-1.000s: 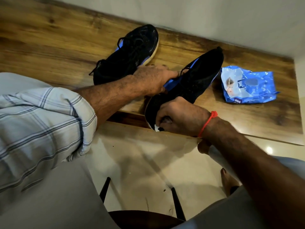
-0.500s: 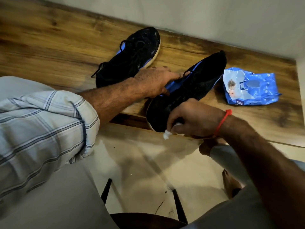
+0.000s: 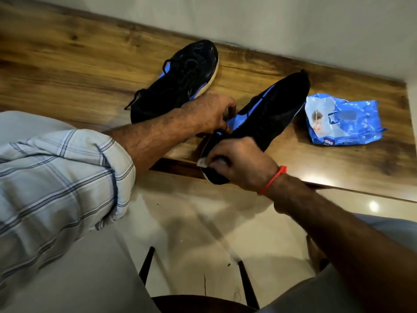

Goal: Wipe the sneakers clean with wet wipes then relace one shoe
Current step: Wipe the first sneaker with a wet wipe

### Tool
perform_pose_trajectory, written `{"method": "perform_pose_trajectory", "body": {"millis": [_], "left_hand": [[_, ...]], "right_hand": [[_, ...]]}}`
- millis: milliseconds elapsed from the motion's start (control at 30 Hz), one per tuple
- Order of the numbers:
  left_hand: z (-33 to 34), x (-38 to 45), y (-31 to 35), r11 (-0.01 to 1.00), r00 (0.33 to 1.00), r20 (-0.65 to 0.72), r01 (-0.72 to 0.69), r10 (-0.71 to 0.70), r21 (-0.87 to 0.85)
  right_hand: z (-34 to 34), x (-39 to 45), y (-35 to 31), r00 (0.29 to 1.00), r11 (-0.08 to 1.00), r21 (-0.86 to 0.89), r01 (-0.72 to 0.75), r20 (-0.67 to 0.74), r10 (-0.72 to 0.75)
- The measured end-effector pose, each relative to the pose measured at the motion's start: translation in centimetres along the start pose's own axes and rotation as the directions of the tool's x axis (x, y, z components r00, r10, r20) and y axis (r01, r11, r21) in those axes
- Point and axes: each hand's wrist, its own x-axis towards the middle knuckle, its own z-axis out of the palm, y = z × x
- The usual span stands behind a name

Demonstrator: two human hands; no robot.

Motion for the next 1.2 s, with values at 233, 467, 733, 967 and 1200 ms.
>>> {"method": "perform_pose_trajectory", "body": {"millis": [233, 467, 733, 967, 1200], "left_hand": [[0.2, 0.0, 0.1, 0.999, 1.0, -0.011, -0.027, 0.027, 0.041], [0.2, -0.1, 0.3, 0.994, 0.998, -0.035, -0.054, 0.058, 0.098], [0.1, -0.2, 0.3, 0.99, 0.997, -0.041, -0.059, 0.065, 0.125], [0.1, -0.2, 0.3, 0.991, 0.998, -0.034, -0.053, 0.058, 0.119], [0.2, -0.2, 0.2, 0.996, 0.998, -0.044, -0.036, 0.04, 0.086]], "right_hand": [[-0.7, 0.6, 1.6, 1.0, 0.993, -0.121, 0.01, 0.029, -0.007], [0.9, 0.0, -1.5, 0.962, 0.987, 0.022, 0.162, 0.22, -0.162], [-0.1, -0.4, -1.4, 0.978, 0.99, 0.014, 0.141, 0.154, -0.142], [-1.5, 0.7, 1.7, 0.993, 0.99, -0.129, -0.049, 0.096, 0.061], [-0.3, 0.7, 1.9, 0.991, 0.981, -0.178, -0.078, -0.124, 0.056]]}}
